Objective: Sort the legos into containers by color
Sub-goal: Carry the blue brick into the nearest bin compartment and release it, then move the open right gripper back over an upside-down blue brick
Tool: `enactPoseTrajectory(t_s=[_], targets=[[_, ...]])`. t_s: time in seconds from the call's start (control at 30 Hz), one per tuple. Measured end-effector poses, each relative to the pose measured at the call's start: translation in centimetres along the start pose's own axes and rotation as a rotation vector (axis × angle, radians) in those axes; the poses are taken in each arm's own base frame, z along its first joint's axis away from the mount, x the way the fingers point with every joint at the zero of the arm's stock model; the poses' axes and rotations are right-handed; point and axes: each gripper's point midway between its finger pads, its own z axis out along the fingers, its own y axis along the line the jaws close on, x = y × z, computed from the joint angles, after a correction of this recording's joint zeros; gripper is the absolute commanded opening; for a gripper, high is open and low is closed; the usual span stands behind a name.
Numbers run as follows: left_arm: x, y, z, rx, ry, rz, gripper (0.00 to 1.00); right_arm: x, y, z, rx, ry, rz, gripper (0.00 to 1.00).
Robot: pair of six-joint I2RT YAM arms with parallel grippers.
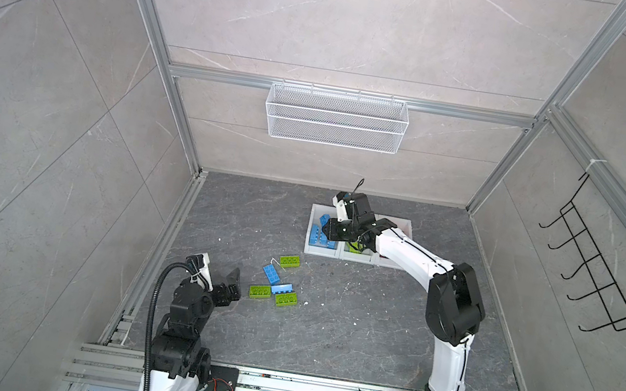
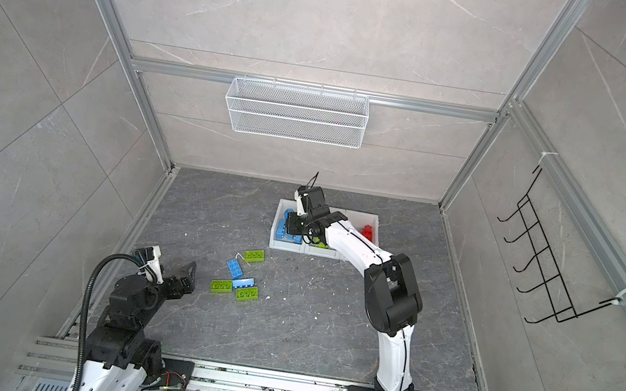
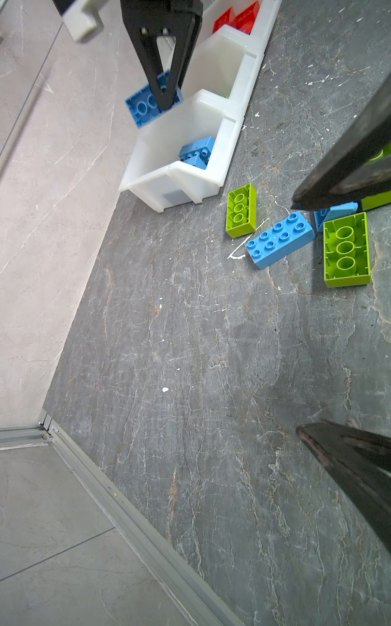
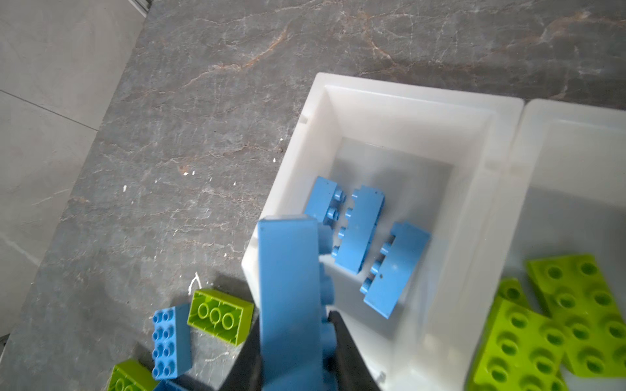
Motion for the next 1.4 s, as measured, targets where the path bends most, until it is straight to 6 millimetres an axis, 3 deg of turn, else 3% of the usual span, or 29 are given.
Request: enactPoseTrajectory(t_s=[0.23, 0.67, 0.83, 1.0, 1.1, 1.23, 1.3, 1.4], targets=[[-0.3, -0.1, -0.2, 0.004, -0.014, 0.000, 1.00, 0.5, -1.4, 2.4, 0.063, 0.035, 0.028, 0.17], [-0.3, -0.1, -0.2, 0.008, -0.018, 0.000, 1.00, 1.9, -2.0, 3.0, 0.077, 0.074, 0.041, 0.22], [-0.6, -0.2, -0.4, 0.012, -0.033, -0.001, 1.00, 1.5, -1.8, 3.1, 0.069, 0.073, 0.037, 0.49], [-0.6, -0.2, -0.4, 0.012, -0.033, -0.001, 1.00, 1.4, -1.6, 2.8, 0.063, 0.069, 0.020, 0.60], [-0.6, -0.2, -0.4, 0.012, -0.032, -0.001, 1.00, 1.5, -1.3, 1.3, 0.060, 0.061, 0.014, 0.62], [-0.6, -0.2, -0.4, 0.011, -0.033, -0.001, 1.00, 1.9, 0.4, -2.8, 0.038, 0.030, -0.013, 0.67], [-0.6, -0.2, -0.4, 0.012, -0.033, -0.001, 1.00, 2.5, 2.4, -5.1, 0.011, 0.012, -0.044, 0.69], [-0.6, -0.2, -0.4, 0.012, -0.032, -0.001, 1.00, 4.7, 7.3, -7.4, -0.060, 0.009, -0.131, 0.70]])
